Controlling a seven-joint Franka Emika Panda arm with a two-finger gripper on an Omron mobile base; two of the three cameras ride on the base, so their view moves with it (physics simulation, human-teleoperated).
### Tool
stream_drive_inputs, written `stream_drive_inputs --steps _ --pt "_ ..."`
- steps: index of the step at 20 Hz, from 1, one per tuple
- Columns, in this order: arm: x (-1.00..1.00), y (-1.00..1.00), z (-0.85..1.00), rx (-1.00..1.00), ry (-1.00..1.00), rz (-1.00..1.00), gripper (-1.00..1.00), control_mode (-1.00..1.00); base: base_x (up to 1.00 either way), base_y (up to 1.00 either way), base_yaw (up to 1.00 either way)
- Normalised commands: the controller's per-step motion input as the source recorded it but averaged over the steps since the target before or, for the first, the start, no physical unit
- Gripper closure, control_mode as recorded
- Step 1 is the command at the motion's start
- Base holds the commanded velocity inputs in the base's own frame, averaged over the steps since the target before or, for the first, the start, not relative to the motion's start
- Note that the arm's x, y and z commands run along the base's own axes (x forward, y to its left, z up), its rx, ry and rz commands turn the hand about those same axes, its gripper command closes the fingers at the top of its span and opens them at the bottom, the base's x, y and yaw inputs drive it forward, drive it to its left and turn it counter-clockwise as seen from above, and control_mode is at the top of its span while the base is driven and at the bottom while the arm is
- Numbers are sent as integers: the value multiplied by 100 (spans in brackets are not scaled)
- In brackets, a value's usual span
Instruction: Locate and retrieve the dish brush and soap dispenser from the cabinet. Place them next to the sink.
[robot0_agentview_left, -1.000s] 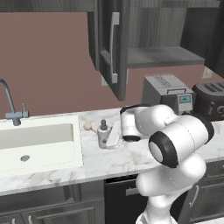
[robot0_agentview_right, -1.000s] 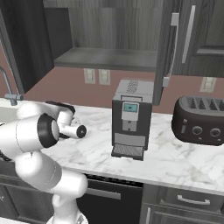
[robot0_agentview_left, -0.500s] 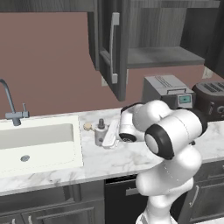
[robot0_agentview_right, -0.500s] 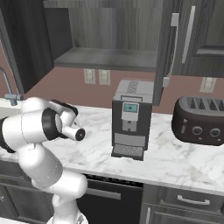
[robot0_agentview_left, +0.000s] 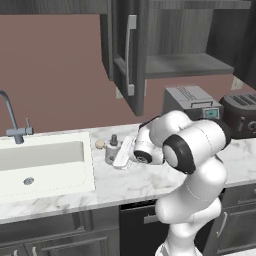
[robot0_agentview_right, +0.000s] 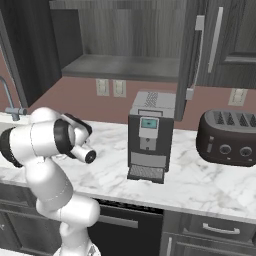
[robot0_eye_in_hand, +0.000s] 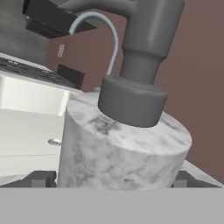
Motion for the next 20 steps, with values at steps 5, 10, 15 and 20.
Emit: stream_drive_inputs --steps 5,10,15,20 --pt "0 16 -22 5 -5 0 -100 -100 0 0 0" --pt "0 0 0 0 0 0 -100 -100 0 0 0" --pt "0 0 0 0 0 0 -100 -100 0 0 0" --pt "-9 0 5 0 0 -1 -100 -100 0 0 0"
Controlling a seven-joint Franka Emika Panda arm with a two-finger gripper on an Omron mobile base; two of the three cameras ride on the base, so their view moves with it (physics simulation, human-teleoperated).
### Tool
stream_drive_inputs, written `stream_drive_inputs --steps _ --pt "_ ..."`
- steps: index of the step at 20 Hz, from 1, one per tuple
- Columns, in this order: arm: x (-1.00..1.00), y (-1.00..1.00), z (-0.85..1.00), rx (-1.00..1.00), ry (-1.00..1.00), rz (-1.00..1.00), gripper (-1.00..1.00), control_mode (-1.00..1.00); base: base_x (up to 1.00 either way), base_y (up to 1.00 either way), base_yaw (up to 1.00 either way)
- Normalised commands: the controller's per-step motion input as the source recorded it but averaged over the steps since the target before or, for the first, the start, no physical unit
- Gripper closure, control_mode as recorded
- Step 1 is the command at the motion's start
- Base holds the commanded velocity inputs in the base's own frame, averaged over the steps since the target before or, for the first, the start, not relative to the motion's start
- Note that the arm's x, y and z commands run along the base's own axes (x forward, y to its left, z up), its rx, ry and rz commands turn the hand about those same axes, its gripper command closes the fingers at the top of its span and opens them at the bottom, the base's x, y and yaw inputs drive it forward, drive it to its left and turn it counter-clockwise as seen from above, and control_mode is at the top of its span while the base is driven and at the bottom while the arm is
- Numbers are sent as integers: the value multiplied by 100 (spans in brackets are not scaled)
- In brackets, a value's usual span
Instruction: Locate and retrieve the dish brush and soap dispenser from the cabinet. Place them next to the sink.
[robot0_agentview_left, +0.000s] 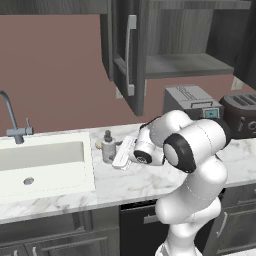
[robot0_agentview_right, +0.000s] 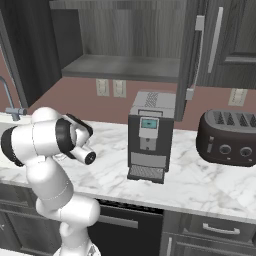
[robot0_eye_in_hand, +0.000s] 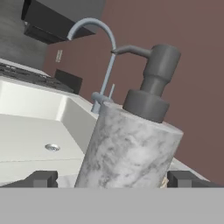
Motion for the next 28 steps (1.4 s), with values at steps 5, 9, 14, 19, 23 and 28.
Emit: stream_drive_inputs --steps 5,9,14,19,23,28 --pt "-19 0 18 -3 2 -3 -100 -100 0 0 0" --pt "-28 0 23 -5 1 -4 -100 -100 0 0 0" --pt "-27 -2 36 -12 2 -8 -100 -100 0 0 0" --pt "-11 -12 38 -14 9 -15 -100 -100 0 0 0" --pt "-4 -22 32 -12 14 -18 -100 -100 0 0 0" --pt "-5 -24 28 -8 17 -19 -100 -100 0 0 0"
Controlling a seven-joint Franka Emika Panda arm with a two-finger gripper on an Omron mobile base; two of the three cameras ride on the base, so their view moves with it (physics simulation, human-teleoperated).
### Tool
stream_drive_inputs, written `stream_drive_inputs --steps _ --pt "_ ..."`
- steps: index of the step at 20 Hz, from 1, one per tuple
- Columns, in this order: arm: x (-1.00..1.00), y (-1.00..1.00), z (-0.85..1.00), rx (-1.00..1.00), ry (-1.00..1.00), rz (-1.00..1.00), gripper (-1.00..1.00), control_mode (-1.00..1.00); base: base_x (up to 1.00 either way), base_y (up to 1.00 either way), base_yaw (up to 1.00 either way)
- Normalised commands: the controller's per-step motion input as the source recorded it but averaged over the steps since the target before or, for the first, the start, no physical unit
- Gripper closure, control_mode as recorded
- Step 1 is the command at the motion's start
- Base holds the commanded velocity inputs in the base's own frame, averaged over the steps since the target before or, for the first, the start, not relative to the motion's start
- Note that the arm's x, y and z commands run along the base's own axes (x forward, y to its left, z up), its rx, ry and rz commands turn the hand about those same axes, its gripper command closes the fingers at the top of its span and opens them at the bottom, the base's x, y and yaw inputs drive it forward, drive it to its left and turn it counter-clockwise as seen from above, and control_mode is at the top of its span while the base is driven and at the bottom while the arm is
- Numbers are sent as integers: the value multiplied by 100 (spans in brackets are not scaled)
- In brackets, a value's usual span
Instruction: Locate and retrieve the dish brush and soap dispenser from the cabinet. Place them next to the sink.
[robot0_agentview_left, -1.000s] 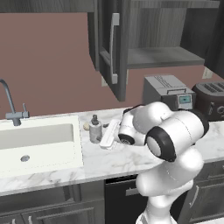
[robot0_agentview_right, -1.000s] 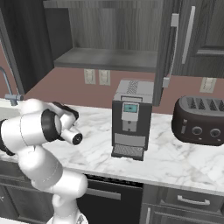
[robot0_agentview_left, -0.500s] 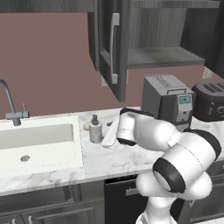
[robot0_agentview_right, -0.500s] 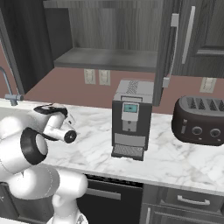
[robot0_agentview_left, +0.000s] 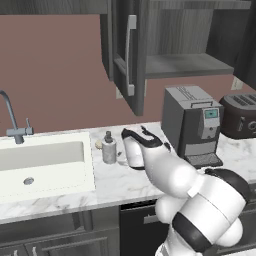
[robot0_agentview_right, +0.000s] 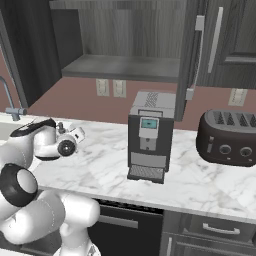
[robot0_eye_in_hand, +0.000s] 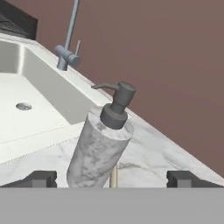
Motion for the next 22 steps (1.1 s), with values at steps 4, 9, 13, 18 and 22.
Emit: stream_drive_inputs --steps 4,9,13,18,22 --pt "-9 -33 5 -4 16 -20 -100 -100 0 0 0" --pt "-3 -41 -1 0 7 -17 -100 -100 0 0 0" --pt "-2 -46 0 0 3 -12 -100 -100 0 0 0" --pt "-9 -39 8 1 8 -11 -100 -100 0 0 0" --pt "-16 -30 6 1 11 -12 -100 -100 0 0 0"
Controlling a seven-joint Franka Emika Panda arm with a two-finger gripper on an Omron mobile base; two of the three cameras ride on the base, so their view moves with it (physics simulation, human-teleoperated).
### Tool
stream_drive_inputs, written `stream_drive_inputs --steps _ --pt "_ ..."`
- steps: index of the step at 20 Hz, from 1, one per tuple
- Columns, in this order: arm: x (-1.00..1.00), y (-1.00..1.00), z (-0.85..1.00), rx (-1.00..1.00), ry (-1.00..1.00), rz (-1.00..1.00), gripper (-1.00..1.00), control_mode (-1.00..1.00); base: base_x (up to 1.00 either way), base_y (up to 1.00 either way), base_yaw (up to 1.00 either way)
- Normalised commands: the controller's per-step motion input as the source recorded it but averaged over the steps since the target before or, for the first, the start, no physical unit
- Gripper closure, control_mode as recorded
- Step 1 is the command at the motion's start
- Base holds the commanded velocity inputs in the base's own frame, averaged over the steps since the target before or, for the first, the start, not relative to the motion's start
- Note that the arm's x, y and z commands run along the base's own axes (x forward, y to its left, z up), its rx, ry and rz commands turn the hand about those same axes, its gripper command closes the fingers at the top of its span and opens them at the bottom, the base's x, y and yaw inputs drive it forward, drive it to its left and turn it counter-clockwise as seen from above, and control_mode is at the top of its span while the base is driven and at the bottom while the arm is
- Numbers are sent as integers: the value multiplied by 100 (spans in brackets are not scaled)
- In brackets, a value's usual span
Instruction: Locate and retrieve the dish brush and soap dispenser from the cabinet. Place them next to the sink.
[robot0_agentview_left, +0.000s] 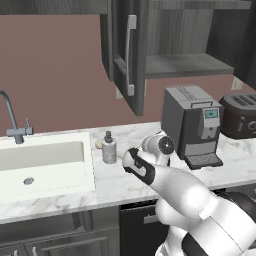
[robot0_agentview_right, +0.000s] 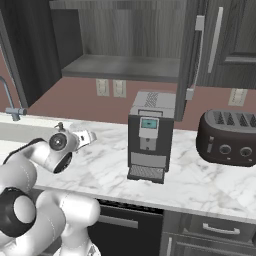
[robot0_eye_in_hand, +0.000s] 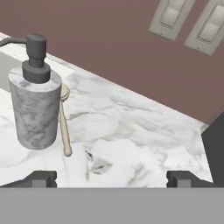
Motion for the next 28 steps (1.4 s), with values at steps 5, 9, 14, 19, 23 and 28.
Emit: stream_drive_inputs --steps 5,9,14,19,23,28 --pt "-26 -23 6 0 8 -8 -100 -100 0 0 0" --pt "-34 -14 11 -1 5 -5 -100 -100 0 0 0" --pt "-25 -16 14 0 4 -5 -100 -100 0 0 0" --pt "-22 -28 0 1 1 -5 -100 -100 0 0 0" --pt "-25 -31 2 4 0 -3 -100 -100 0 0 0" --pt "-36 -19 21 1 -7 -2 -100 -100 0 0 0"
